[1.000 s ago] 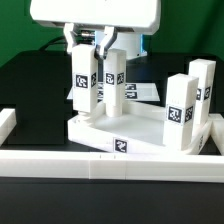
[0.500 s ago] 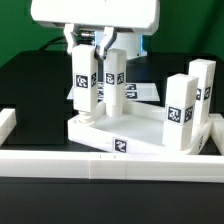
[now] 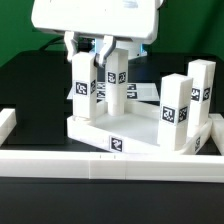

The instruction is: Assemble desk

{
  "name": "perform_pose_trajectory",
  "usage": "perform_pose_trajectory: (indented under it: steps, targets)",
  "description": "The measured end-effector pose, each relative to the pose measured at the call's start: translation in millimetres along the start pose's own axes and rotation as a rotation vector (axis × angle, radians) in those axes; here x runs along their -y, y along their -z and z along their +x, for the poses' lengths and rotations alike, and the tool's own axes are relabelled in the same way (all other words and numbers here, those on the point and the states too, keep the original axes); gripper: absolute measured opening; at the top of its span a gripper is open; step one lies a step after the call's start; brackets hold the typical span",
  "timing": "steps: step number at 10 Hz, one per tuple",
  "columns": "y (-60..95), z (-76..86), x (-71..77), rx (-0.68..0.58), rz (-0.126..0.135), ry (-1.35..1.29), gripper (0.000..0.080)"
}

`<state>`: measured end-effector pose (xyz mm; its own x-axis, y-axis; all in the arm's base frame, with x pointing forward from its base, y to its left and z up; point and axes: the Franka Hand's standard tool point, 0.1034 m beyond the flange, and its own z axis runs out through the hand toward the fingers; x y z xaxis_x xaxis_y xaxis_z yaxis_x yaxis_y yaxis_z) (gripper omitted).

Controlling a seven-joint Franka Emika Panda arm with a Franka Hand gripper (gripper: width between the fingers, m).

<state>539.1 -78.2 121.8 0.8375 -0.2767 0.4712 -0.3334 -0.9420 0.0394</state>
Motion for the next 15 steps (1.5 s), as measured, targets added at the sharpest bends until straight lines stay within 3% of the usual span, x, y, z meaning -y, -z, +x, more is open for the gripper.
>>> perform_pose_trajectory:
  steps: [5, 6, 7, 8, 9, 13, 15]
  targets:
    - [-2.6, 2.9, -0.1, -0.038, -0.012, 0.019, 0.0291]
    - [-2.8, 2.7, -0.2, -0.037, -0.012, 0.019, 0.0529]
    - [-3.0, 2.8, -0.6, -0.037, -0.012, 0.019, 0.0529]
    - [-2.9, 5.1, -2.4, -0.037, -0.013, 0.02, 0.0615]
    - [-1.0, 6.8, -1.8, -0.035, -0.008, 0.016, 0.0642]
    - [14.2, 18.0, -2.4, 0.002, 0.026, -0.007, 0.0649]
    - [13.8, 18.4, -1.8, 0.014, 0.029, -0.009, 0.0649]
